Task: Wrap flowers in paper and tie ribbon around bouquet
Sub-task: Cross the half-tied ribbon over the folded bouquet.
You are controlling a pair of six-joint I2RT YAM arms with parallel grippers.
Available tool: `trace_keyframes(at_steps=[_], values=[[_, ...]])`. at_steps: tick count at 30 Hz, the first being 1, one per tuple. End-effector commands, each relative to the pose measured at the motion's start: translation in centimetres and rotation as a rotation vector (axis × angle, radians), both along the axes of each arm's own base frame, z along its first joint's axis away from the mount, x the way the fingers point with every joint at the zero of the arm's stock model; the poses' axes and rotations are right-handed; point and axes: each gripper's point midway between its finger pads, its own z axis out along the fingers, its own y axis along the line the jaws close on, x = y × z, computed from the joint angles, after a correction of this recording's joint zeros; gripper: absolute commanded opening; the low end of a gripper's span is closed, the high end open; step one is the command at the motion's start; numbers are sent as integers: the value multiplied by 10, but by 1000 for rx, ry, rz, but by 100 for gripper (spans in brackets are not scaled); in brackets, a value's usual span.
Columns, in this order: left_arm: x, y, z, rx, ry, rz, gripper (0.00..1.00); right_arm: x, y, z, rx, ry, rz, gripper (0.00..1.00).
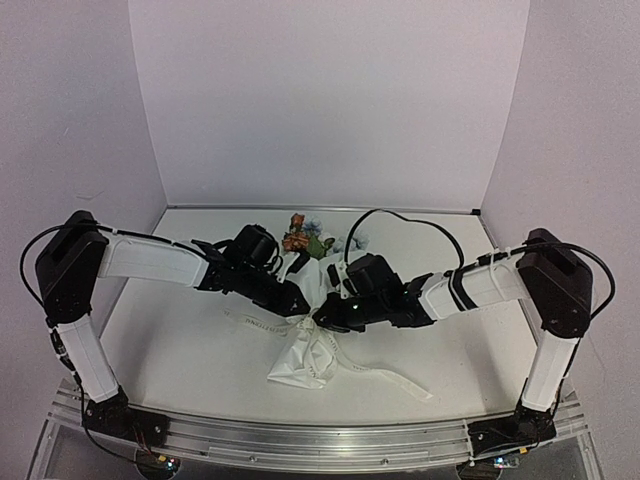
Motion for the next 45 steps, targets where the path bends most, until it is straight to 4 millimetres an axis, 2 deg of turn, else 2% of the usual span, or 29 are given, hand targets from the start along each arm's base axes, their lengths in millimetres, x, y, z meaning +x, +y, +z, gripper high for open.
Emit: trace_keyframes(at_steps=[1,12,18,22,29,32,35,45], values=[[-7,-17,12,-33,-5,-64,21,4,11,16,18,-32,25,0],[-13,-23,21,-85,0,-90,26,5,14,14,17,-23,34,0],[-13,-25,14,-88,14,-88,27,5,17,18,26,-30,42,0],[-13,-26,12,-93,18,-91,21,2,17,19,30,-31,58,0],[-19,-31,15,-123,28,-132,1,-3,18,25,62,-31,88,0],[-20,-30,18,-132,21,-133,0,-2,18,27,72,-29,86,1],[-18,-27,23,-143,-6,-114,0,-1,16,28,73,-30,72,9],[-19,-20,38,-189,-67,-98,0,-7,5,40,79,-46,52,15]])
